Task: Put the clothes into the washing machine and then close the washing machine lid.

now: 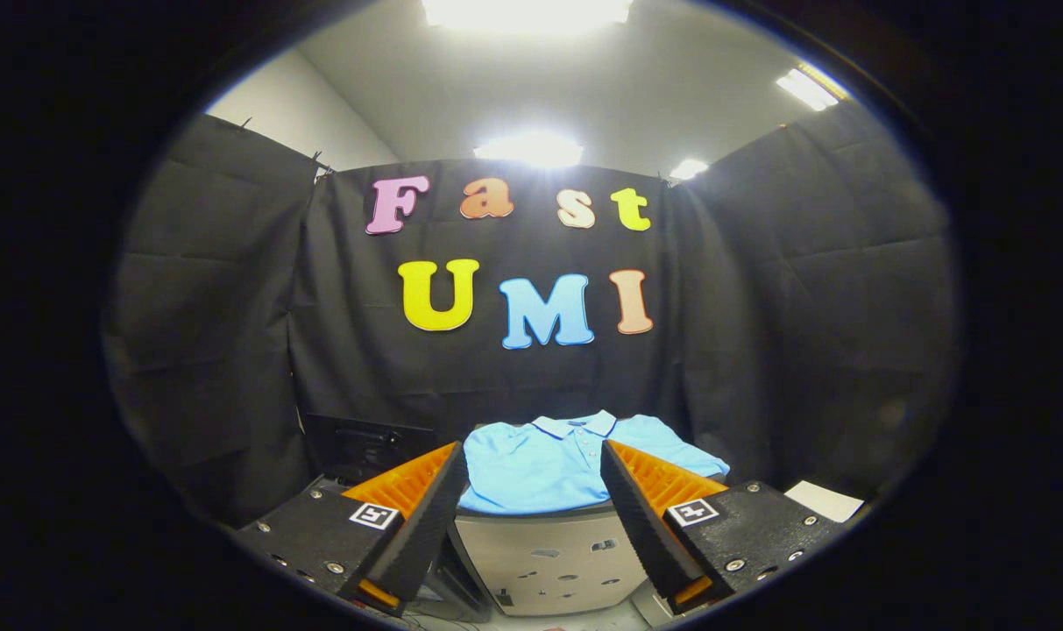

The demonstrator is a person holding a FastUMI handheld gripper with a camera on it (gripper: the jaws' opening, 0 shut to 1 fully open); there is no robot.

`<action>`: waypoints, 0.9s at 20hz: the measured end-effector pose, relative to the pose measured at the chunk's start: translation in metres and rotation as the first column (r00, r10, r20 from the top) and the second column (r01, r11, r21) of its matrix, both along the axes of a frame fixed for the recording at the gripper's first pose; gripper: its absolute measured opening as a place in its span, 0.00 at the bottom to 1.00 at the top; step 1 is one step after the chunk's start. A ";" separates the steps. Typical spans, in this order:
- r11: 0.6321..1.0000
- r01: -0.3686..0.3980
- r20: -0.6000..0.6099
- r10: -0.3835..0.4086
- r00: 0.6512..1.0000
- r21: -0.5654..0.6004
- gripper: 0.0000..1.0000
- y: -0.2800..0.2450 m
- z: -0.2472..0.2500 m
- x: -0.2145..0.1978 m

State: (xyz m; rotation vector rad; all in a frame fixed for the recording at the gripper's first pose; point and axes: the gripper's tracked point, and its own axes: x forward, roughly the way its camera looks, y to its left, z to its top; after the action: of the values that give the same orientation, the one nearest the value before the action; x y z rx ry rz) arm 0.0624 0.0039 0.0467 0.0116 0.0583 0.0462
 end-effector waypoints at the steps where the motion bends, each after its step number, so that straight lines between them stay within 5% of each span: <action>1: 1.000 -0.003 -0.013 0.003 1.000 -0.003 0.96 -0.004 0.000 0.008; 18: 0.996 -0.090 -0.262 0.085 0.961 -0.007 0.96 -0.039 -0.034 0.191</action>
State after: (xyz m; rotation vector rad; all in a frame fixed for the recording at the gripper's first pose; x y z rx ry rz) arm 0.2529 -0.0353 0.0123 -0.0036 0.3237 0.1325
